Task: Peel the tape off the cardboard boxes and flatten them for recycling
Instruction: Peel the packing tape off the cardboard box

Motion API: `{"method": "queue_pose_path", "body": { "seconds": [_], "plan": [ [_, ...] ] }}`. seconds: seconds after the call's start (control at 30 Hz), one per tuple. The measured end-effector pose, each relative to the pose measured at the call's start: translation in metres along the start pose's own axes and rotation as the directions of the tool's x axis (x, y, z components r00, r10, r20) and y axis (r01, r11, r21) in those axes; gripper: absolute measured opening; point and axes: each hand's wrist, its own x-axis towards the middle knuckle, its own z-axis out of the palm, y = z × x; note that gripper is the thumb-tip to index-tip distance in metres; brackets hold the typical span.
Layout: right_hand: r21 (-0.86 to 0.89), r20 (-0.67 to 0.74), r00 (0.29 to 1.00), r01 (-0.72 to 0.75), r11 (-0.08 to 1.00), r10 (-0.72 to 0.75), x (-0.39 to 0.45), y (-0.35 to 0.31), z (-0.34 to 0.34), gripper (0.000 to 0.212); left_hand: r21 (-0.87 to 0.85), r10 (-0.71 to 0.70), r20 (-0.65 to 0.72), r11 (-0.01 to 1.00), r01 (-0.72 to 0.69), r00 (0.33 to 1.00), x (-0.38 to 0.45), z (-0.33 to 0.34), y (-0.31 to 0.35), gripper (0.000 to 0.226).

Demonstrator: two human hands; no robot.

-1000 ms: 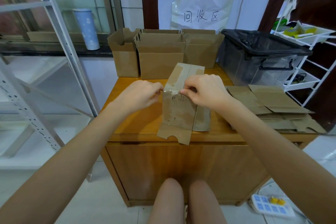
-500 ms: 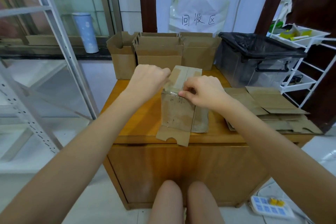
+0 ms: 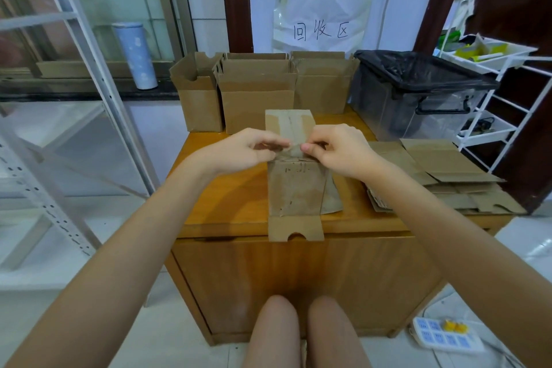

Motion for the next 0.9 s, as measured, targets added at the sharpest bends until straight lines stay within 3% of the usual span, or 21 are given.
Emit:
{"method": "queue_pose_path", "body": {
  "seconds": [0.17,0.3,0.4,0.5,0.67,0.9],
  "plan": [
    [0.053,-0.006,1.0,0.0,0.999,0.0,0.0,0.0,0.002,0.02,0.093,0.064,-0.042,0.994,-0.06,0.997,0.007,0.005,0.006,0.035],
    [0.37,-0.009,1.0,-0.018,0.929,0.023,-0.009,0.013,0.001,0.019,0.188,0.037,-0.28,0.982,0.017,0.959,0.019,0.022,0.014,0.024],
    [0.507,-0.014,0.992,-0.098,0.856,0.122,-0.029,0.019,0.01,0.056,0.211,0.032,-0.37,0.976,0.05,0.928,0.024,0.032,0.021,0.024],
    [0.46,-0.066,0.962,-0.207,0.863,0.266,-0.044,0.021,0.027,0.083,0.259,0.038,-0.401,0.963,0.074,0.915,0.027,0.038,0.024,0.023],
    [0.513,-0.091,0.93,-0.263,0.817,0.356,-0.046,0.024,0.036,0.061,0.28,0.009,-0.422,0.952,0.121,0.906,0.029,0.041,0.024,0.021],
    [0.488,-0.05,0.952,-0.242,0.839,0.303,-0.051,0.02,0.032,0.051,0.332,0.016,-0.496,0.928,0.172,0.868,0.029,0.051,0.022,0.022]
  ]
}}
